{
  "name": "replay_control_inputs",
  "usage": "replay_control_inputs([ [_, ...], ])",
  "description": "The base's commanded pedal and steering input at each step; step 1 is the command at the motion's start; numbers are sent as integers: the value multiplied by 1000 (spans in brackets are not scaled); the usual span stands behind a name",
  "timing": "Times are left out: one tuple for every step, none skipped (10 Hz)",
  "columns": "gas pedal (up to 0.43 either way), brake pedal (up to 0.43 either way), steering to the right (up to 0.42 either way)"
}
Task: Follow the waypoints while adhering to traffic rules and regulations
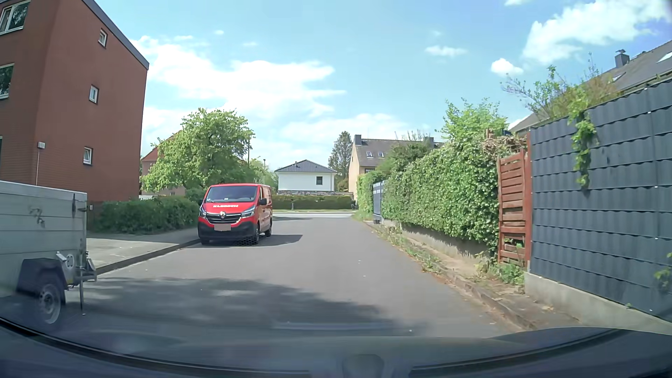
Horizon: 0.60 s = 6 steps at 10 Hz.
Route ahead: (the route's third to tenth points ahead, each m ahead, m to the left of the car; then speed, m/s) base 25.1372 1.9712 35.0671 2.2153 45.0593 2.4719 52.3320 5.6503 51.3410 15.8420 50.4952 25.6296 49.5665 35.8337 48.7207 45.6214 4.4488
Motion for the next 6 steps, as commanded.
replay_control_inputs([
  [47,0,10],
  [47,0,10],
  [47,0,9],
  [47,0,9],
  [47,0,9],
  [47,0,7],
])
